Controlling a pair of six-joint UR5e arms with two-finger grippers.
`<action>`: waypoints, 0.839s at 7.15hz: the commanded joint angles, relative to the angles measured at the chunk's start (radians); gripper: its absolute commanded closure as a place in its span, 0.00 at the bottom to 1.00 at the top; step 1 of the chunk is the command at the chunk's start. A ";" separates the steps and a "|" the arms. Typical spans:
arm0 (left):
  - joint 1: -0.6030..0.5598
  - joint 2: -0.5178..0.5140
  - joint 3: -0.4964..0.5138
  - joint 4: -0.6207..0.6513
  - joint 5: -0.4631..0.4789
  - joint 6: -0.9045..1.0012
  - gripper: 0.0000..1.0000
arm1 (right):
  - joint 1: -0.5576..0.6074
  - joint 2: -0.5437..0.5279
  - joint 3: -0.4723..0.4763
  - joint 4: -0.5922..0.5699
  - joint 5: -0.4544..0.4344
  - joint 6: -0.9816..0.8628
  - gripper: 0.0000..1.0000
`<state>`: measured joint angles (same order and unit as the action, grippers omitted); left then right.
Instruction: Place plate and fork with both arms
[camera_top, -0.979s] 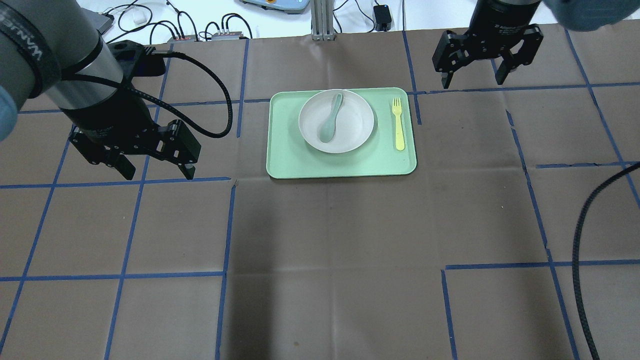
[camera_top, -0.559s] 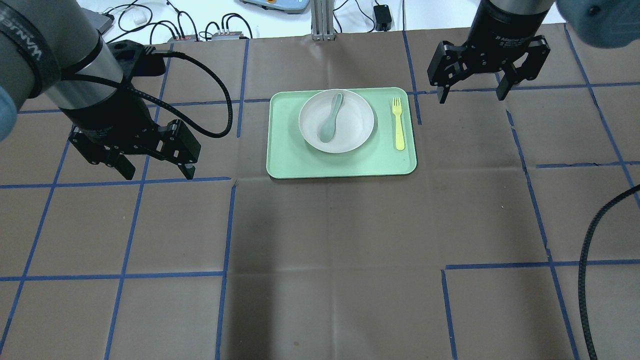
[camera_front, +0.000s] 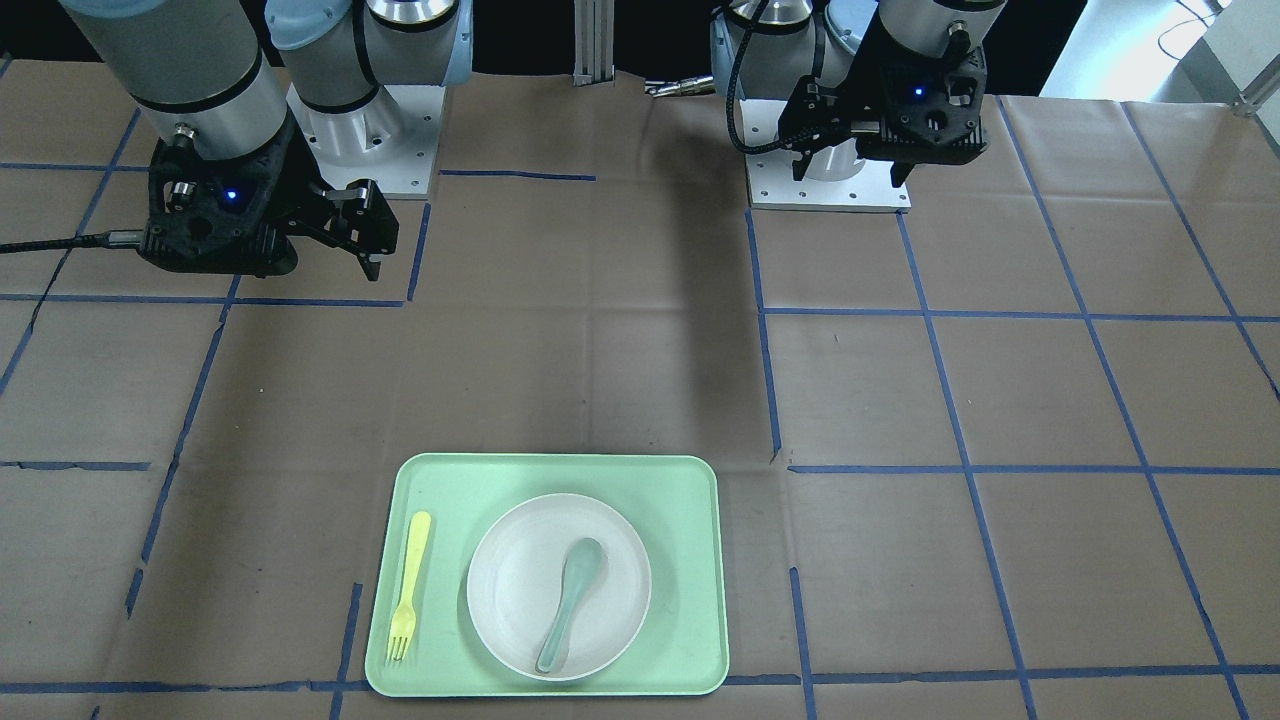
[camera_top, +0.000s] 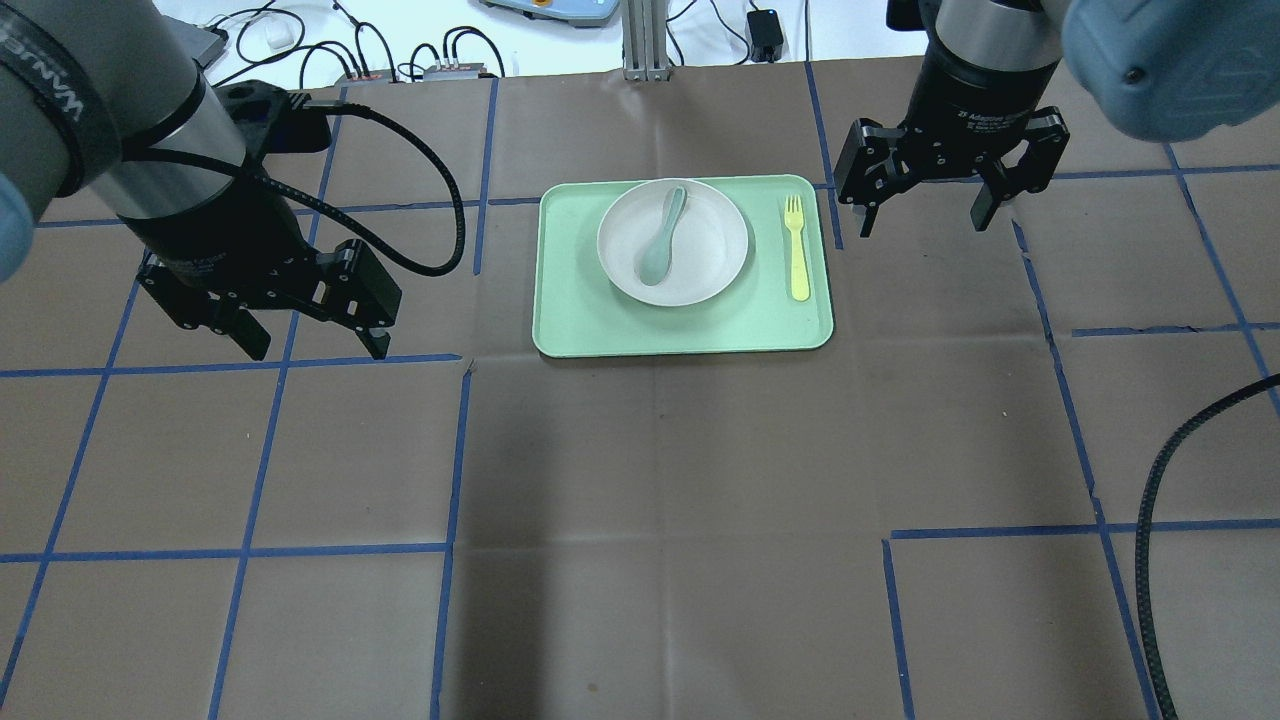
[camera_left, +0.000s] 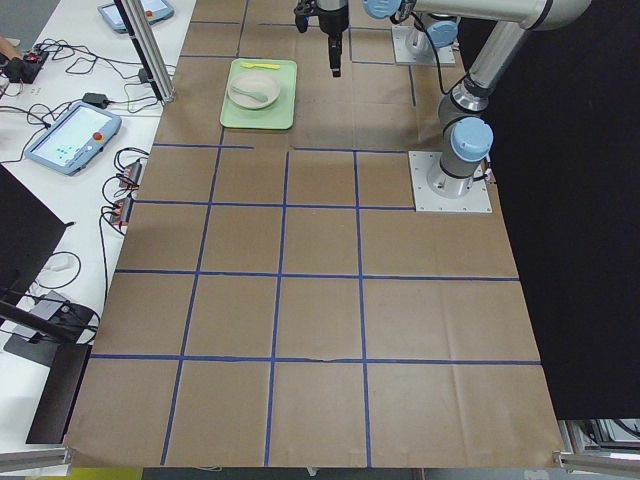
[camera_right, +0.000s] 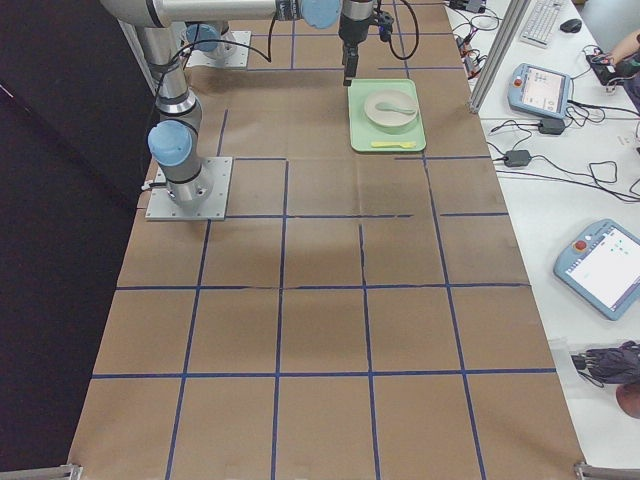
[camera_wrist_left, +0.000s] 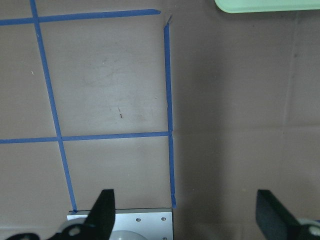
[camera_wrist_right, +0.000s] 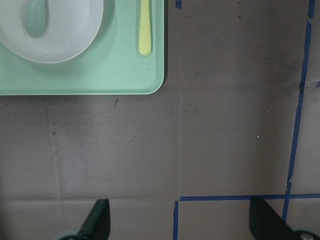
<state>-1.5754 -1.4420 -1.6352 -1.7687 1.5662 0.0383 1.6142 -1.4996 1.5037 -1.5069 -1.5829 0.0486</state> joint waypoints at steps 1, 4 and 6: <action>0.000 0.000 0.000 0.000 0.000 0.000 0.00 | -0.002 -0.034 0.067 -0.091 -0.002 -0.004 0.00; 0.000 0.000 0.000 0.000 0.000 0.000 0.00 | -0.005 -0.042 0.073 -0.114 -0.032 -0.004 0.00; 0.000 0.000 0.000 0.000 0.000 0.000 0.00 | -0.005 -0.042 0.073 -0.113 -0.032 -0.004 0.00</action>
<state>-1.5754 -1.4420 -1.6352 -1.7687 1.5662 0.0383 1.6092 -1.5412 1.5764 -1.6199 -1.6143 0.0444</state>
